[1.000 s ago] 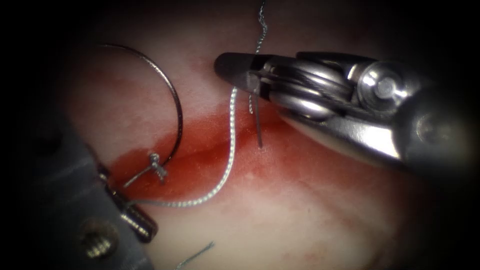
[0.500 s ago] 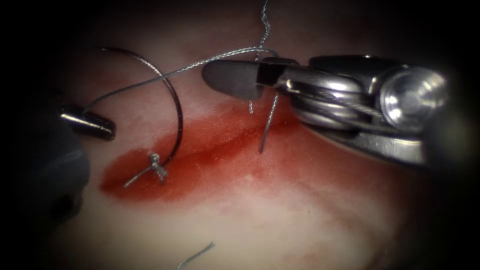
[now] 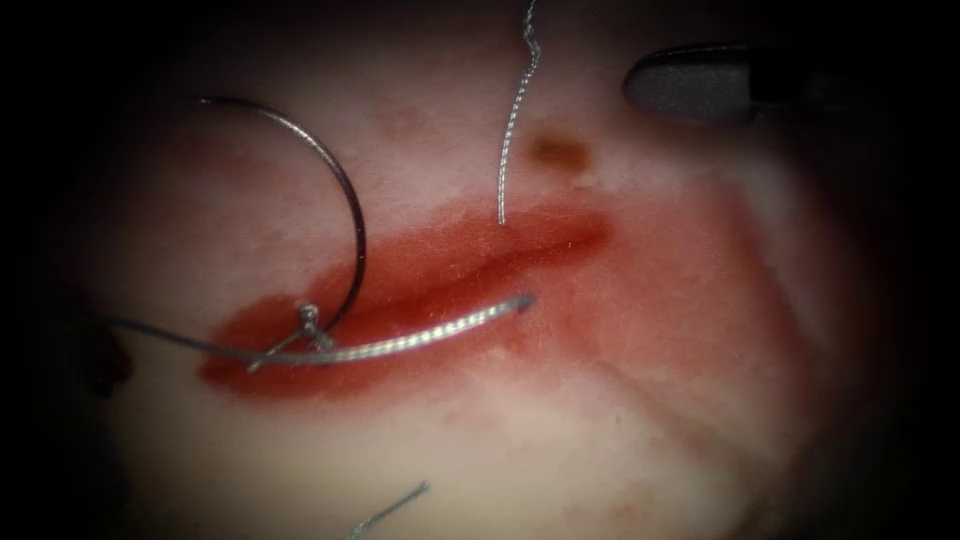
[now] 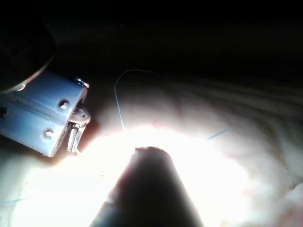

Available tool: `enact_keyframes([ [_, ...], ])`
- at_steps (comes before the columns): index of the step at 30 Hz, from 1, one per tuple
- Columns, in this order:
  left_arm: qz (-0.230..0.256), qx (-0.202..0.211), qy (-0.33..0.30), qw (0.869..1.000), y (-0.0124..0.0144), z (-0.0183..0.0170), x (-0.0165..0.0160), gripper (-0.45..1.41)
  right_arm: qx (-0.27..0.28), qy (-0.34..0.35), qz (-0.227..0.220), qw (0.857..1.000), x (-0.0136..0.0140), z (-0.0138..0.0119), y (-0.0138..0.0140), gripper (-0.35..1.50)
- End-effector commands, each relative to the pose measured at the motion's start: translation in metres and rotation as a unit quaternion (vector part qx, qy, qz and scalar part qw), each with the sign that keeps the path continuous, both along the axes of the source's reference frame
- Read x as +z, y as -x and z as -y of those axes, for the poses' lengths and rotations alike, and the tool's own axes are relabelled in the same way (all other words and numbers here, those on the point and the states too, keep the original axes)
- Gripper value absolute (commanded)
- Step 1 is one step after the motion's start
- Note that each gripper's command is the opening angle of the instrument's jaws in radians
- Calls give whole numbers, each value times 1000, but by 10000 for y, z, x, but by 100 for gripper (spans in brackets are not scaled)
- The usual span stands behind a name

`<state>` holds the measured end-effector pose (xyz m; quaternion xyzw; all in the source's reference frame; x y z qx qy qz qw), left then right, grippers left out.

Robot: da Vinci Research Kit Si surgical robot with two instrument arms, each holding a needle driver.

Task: Wound Closure
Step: Wrap the suture twice around the right gripper.

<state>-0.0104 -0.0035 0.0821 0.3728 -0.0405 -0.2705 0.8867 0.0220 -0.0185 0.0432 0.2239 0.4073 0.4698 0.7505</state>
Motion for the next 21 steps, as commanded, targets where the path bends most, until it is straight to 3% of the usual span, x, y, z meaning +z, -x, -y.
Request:
enact_keyframes([
  [1,13,0,10,1000,4,-16,-4,-45,-19,24,-11,999,9,-8,-14,-35],
  [4,14,-13,29,999,14,-26,-3,-45,-130,103,-85,983,33,5,-26,-35],
  [9,-8,-80,58,995,43,-45,12,-45,-188,173,-170,952,72,40,-53,-35],
  [12,1,-112,72,991,54,-48,25,-45,-149,143,-149,967,87,50,-73,-35],
  [16,2,-134,75,988,56,-49,41,-45,-181,130,-168,960,96,67,-88,-35],
  [21,-53,-120,136,982,49,-53,60,-45,-197,110,-210,951,94,69,-89,-35],
])
